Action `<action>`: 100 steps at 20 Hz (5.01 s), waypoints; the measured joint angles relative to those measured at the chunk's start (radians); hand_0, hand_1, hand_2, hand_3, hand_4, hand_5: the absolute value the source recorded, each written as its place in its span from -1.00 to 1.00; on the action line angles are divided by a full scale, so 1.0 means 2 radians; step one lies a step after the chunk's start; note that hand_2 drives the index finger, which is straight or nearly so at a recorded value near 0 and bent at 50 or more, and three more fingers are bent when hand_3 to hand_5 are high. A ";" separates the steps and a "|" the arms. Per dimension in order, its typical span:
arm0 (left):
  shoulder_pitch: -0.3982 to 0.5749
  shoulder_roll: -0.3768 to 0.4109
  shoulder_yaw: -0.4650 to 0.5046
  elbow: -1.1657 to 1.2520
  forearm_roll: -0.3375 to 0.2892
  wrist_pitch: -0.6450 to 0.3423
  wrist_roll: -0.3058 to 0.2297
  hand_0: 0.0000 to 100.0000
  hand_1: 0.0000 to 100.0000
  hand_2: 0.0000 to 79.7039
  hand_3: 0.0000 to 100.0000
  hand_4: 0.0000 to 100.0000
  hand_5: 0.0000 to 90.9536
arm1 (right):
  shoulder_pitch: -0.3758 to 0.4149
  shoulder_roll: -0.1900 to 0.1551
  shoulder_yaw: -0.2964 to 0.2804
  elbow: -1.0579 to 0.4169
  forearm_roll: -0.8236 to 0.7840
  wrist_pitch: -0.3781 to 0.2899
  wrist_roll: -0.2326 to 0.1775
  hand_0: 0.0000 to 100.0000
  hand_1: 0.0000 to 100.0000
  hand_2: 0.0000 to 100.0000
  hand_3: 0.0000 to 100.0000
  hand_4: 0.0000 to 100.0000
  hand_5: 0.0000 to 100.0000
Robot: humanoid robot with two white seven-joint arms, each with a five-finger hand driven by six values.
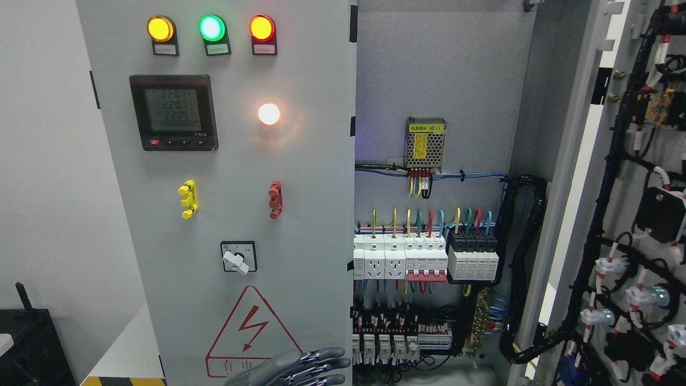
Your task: Open door with both hands
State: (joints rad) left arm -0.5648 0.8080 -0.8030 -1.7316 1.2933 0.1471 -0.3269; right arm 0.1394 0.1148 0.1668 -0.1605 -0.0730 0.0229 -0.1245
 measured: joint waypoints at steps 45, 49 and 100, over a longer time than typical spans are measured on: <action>0.477 -0.315 0.440 0.457 -0.640 -0.225 0.034 -0.76 -0.22 -1.00 -1.00 -1.00 -1.00 | 0.039 -0.005 0.000 -0.101 0.000 0.001 0.000 -0.76 -0.22 -1.00 -1.00 -1.00 -1.00; 0.393 -0.343 0.443 0.594 -0.643 -0.225 0.034 -0.76 -0.22 -1.00 -1.00 -1.00 -1.00 | 0.039 -0.005 0.000 -0.101 0.000 0.001 0.000 -0.76 -0.22 -1.00 -1.00 -1.00 -1.00; 0.306 -0.403 0.440 0.885 -0.617 -0.103 0.073 -0.76 -0.22 -1.00 -1.00 -1.00 -1.00 | 0.205 -0.060 0.021 -0.413 -0.002 -0.026 -0.004 -0.76 -0.22 -1.00 -1.00 -1.00 -1.00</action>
State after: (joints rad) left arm 0.0467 0.0014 0.0778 0.0385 0.0603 -0.0579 -0.1816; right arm 0.5500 -0.0045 0.2085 -0.9858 -0.0769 -0.0296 -0.1323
